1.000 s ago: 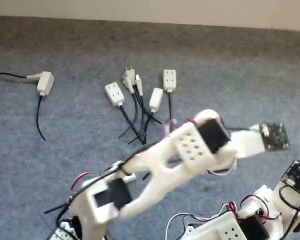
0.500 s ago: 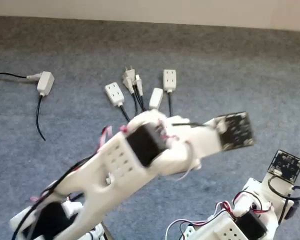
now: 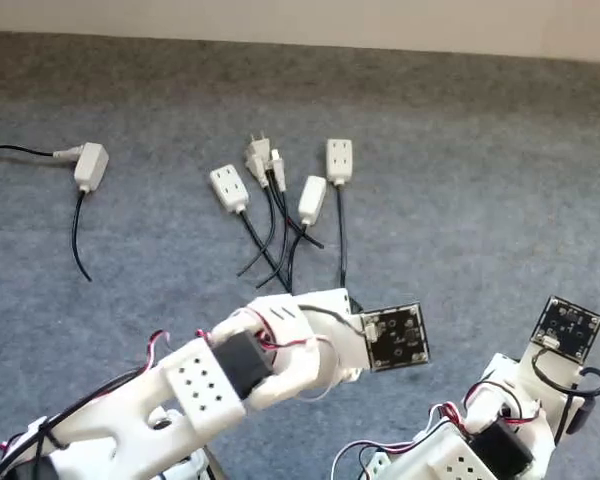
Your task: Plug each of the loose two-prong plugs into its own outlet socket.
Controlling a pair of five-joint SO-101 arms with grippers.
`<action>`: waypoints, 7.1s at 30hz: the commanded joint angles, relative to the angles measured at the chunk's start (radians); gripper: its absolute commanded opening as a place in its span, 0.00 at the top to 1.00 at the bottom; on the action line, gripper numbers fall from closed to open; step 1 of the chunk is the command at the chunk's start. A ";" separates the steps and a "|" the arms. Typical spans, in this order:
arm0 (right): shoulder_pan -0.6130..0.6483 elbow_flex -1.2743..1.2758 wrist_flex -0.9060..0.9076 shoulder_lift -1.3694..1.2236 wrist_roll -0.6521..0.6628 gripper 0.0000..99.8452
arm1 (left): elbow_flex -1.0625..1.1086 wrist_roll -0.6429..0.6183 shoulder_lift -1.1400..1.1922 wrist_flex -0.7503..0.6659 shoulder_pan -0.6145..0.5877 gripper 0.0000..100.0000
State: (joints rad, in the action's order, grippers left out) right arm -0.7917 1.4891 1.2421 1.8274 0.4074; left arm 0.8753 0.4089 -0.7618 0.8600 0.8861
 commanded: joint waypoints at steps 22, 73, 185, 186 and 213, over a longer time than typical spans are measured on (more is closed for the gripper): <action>0.242 -0.124 -0.002 -0.093 -0.005 0.70 | -0.539 -0.183 0.371 0.247 -0.657 0.91; 1.311 -1.185 0.047 -1.919 -1.554 0.70 | -0.071 -0.603 0.351 -0.068 -1.058 0.91; 1.517 -0.223 -0.328 -0.725 0.021 0.99 | 0.429 -0.184 -0.990 0.195 -0.785 0.74; 1.524 -0.228 -0.341 -0.725 0.005 0.99 | 0.432 -0.184 -1.064 0.236 -0.763 0.74; 1.639 -0.581 -0.186 -0.754 -0.092 0.99 | 0.572 -0.172 -1.055 0.133 -0.705 0.75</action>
State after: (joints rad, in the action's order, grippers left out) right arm 0.8439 1.0180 0.9874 0.9973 0.3199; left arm 1.4461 0.2294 -1.8082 1.0180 0.1695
